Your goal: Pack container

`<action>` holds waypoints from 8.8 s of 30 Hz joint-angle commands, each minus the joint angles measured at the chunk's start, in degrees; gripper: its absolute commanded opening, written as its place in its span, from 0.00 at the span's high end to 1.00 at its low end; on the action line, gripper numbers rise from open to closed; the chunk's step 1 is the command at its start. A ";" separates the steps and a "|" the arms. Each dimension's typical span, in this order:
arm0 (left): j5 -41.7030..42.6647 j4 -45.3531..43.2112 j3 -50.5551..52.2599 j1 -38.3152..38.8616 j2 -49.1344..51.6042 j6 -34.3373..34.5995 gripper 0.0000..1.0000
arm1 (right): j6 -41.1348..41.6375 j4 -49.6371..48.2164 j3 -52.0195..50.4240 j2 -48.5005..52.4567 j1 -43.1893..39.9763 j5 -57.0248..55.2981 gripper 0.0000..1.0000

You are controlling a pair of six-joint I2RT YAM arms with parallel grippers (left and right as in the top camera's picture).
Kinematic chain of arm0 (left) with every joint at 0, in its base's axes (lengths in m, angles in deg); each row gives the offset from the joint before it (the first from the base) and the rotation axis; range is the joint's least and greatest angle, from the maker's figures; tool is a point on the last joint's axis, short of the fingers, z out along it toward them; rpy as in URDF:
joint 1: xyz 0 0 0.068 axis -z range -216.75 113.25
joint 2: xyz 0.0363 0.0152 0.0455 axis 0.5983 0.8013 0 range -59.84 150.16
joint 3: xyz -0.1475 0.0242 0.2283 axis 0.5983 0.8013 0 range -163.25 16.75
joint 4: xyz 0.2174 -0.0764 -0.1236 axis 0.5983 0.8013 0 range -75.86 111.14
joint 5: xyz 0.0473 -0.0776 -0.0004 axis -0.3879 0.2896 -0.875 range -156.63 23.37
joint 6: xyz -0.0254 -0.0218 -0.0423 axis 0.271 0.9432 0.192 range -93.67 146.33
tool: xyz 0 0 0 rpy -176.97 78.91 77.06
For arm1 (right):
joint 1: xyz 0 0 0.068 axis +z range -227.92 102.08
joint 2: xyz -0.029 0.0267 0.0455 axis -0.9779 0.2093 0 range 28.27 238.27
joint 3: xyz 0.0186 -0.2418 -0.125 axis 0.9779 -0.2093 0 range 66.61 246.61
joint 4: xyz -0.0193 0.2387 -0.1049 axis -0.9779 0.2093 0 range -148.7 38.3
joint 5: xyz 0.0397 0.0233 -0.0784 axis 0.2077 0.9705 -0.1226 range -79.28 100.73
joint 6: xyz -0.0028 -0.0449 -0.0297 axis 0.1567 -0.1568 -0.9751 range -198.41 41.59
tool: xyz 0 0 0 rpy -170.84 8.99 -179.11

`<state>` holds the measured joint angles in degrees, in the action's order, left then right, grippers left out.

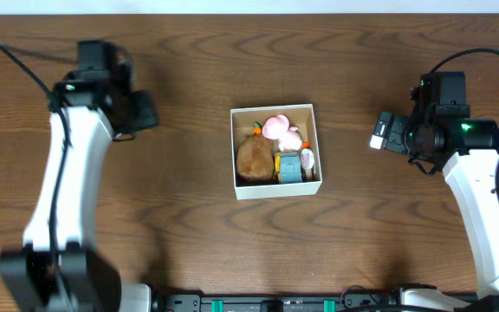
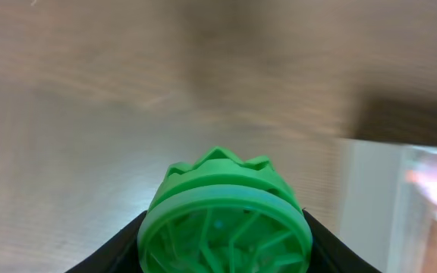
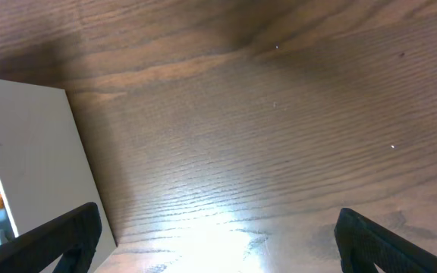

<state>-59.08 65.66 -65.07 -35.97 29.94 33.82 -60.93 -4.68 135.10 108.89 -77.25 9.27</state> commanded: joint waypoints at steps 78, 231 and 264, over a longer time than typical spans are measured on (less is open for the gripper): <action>-7.82 -4.02 34.42 1.18 -66.29 4.13 0.02 | -7.78 -15.82 -23.82 -48.65 6.91 -6.49 0.01; -12.11 -43.04 69.88 -1.73 -86.60 -9.22 0.02 | -20.96 -49.94 -68.17 -80.13 5.62 -0.44 0.01; -9.31 -47.50 81.59 -1.73 -89.44 -7.23 0.02 | -20.96 -49.94 -68.17 -80.13 5.62 -0.44 0.01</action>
<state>-68.32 15.81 15.42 -37.41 -59.26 26.21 -81.17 -54.69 67.17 28.98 -71.26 9.23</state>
